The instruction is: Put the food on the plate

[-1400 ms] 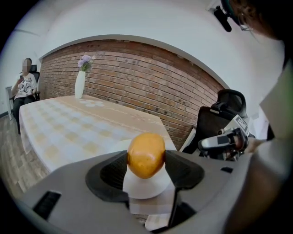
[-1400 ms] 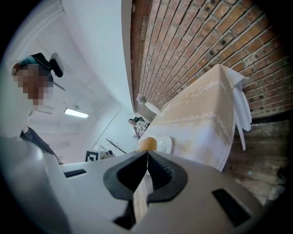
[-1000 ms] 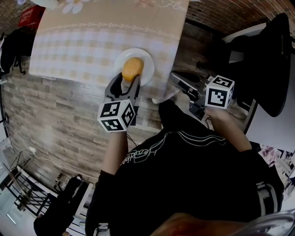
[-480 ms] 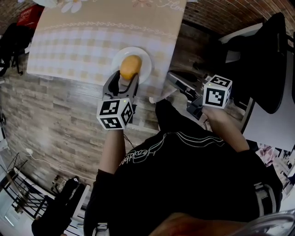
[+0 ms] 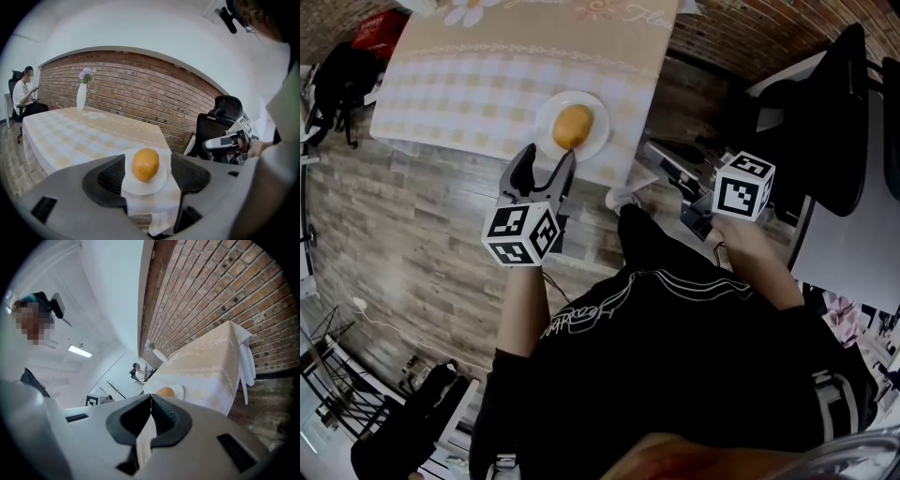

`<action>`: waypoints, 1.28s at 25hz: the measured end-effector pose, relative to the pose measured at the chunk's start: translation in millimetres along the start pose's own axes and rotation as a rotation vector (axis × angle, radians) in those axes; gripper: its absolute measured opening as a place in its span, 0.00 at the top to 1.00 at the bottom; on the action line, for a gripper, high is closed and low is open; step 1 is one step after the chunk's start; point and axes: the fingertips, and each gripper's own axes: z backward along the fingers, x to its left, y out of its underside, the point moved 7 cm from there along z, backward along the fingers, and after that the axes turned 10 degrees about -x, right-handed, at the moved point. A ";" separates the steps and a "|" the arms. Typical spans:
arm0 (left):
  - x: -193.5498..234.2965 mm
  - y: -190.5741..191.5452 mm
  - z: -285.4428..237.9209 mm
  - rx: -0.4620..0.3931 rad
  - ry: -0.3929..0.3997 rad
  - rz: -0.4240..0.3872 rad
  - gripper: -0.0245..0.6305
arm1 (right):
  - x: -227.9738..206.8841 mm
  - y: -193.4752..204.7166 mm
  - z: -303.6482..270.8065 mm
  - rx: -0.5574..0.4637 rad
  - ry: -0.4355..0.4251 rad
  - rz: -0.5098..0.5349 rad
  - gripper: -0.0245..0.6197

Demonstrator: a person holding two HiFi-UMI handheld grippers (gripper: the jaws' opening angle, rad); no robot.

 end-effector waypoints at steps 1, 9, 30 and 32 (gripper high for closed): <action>-3.3 -3.8 7.8 -0.012 0.002 0.014 0.53 | 5.3 -0.3 2.7 0.003 -0.001 0.023 0.97; -42.6 -29.8 79.9 -0.119 0.119 0.216 0.64 | 56.1 -7.2 26.8 -0.088 -0.095 0.063 0.97; -169.5 -63.1 208.0 -0.257 0.318 0.149 0.95 | 182.8 12.2 115.0 -0.163 -0.229 0.247 0.97; -175.8 -62.2 207.8 -0.248 0.337 0.147 0.95 | 182.9 13.6 117.9 -0.161 -0.221 0.244 0.97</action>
